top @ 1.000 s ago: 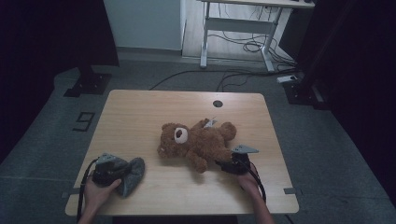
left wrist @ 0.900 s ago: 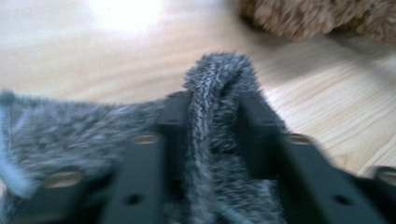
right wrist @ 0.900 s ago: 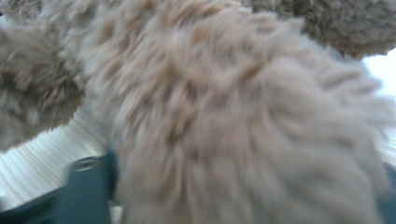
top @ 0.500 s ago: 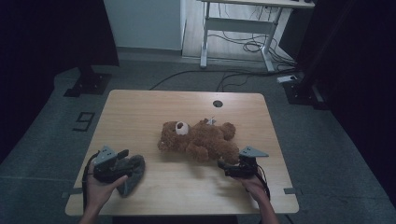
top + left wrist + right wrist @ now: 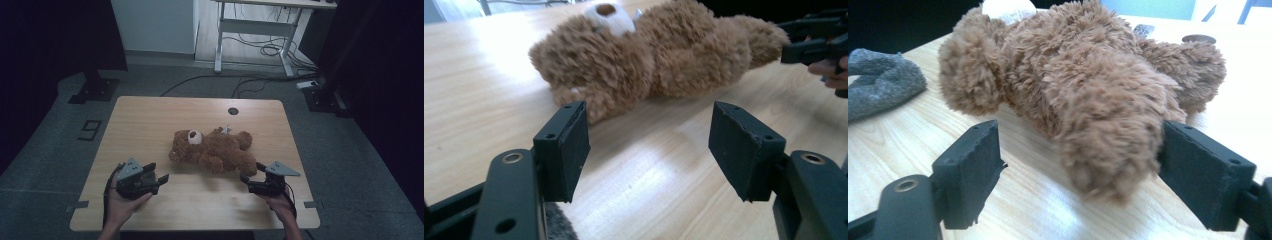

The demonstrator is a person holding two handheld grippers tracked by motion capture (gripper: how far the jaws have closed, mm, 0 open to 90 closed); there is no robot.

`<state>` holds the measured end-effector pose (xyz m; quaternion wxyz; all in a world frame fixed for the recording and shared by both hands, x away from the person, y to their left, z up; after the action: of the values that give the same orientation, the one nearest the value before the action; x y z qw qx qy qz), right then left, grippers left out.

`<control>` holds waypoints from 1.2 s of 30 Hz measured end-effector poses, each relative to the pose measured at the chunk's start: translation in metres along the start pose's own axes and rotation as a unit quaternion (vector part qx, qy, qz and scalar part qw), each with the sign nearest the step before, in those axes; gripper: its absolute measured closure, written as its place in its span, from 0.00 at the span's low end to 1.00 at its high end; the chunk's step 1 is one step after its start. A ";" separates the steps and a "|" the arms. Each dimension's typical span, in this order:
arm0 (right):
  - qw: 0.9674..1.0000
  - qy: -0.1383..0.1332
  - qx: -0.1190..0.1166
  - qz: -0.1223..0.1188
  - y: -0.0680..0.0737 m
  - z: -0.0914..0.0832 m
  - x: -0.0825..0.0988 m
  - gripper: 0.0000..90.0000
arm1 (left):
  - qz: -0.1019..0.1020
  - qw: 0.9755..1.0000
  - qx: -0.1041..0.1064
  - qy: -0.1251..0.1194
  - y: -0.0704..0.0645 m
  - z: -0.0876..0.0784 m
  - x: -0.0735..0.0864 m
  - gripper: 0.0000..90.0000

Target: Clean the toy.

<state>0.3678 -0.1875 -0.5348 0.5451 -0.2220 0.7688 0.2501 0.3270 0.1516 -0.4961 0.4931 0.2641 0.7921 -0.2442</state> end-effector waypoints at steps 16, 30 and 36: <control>1.000 -0.006 0.012 0.022 -0.004 -0.046 0.028 0.23 | -0.025 0.999 -0.003 0.037 -0.010 0.003 0.041 0.37; 1.000 0.024 0.010 0.014 -0.008 -0.035 0.045 0.24 | -0.029 0.998 -0.008 0.049 -0.005 0.009 0.052 0.37; 1.000 0.022 0.011 0.009 -0.007 -0.035 0.045 0.24 | -0.029 0.999 -0.012 0.042 -0.003 0.005 0.049 0.37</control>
<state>0.3335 -0.2179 -0.5685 0.5281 -0.2148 0.7852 0.2417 0.3098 0.1552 -0.5421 0.4552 0.2452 0.8223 -0.2377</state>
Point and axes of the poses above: each handheld gripper's, and its own axes: z roughly forward along the jaws, x roughly out of its underside, y roughly to its left, the point moved 8 cm from there along z, roughly forward along the jaws, and after that the axes turned 6 degrees about -y, right-handed, at the moved point
